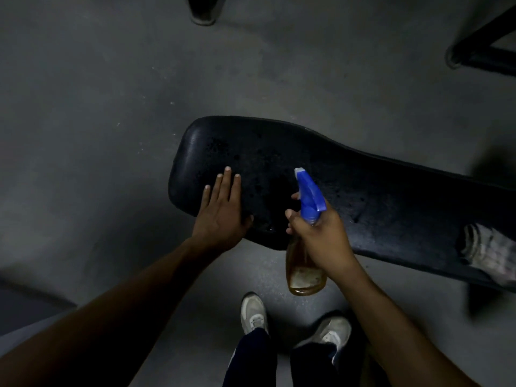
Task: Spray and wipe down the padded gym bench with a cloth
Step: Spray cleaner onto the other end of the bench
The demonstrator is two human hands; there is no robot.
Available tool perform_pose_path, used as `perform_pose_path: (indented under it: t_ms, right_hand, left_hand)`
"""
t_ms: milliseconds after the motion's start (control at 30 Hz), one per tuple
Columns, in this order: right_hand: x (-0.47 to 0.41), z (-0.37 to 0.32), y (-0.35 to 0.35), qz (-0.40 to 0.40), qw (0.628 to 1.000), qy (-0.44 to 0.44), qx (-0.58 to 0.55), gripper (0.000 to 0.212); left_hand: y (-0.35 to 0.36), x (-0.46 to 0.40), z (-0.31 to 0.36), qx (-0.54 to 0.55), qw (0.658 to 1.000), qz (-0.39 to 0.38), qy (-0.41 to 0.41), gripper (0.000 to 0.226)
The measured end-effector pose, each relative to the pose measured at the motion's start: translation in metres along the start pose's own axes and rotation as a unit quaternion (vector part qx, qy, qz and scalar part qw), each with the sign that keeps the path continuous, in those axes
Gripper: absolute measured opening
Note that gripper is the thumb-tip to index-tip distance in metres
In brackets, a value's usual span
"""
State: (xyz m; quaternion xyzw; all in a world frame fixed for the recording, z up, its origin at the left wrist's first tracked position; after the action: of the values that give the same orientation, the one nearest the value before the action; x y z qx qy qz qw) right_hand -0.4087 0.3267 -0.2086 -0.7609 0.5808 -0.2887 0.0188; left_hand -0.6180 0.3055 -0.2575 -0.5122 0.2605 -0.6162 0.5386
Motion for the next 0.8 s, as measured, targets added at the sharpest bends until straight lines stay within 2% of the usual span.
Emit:
perform_pose_path:
  t_ms: [233, 367, 467, 800]
  right_hand:
    - [0.016, 0.018, -0.103, 0.117, 0.993, -0.016, -0.021, 0.026]
    - [0.020, 0.022, -0.183, 0.220, 0.973, -0.062, -0.041, 0.026]
    - [0.018, 0.029, -0.234, 0.265, 0.959, -0.082, -0.060, 0.023]
    - [0.003, 0.062, -0.322, 0.304, 0.944, -0.102, -0.073, 0.029]
  left_hand:
    - [0.015, -0.015, 0.093, -0.030, 0.998, -0.012, 0.050, 0.095]
    - [0.030, -0.018, 0.156, -0.022, 0.996, -0.039, 0.073, 0.093]
    - [0.043, -0.017, 0.204, -0.008, 0.994, -0.051, 0.099, 0.092]
    - [0.076, -0.028, 0.328, 0.033, 0.986, -0.059, 0.152, 0.090]
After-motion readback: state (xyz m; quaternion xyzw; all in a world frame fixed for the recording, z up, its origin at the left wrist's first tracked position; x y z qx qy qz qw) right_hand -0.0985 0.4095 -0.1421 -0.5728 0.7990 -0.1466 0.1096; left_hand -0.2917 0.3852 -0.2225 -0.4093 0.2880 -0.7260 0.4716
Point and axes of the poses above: each hand's wrist, its own x-axis away from the middle knuckle, its own y-axis out of the palm, z = x × y, the point moved 5 cm from there along -x, towards the middle knuckle, and after that the axes turned 5 degrees about x, right-handed, at the moved point
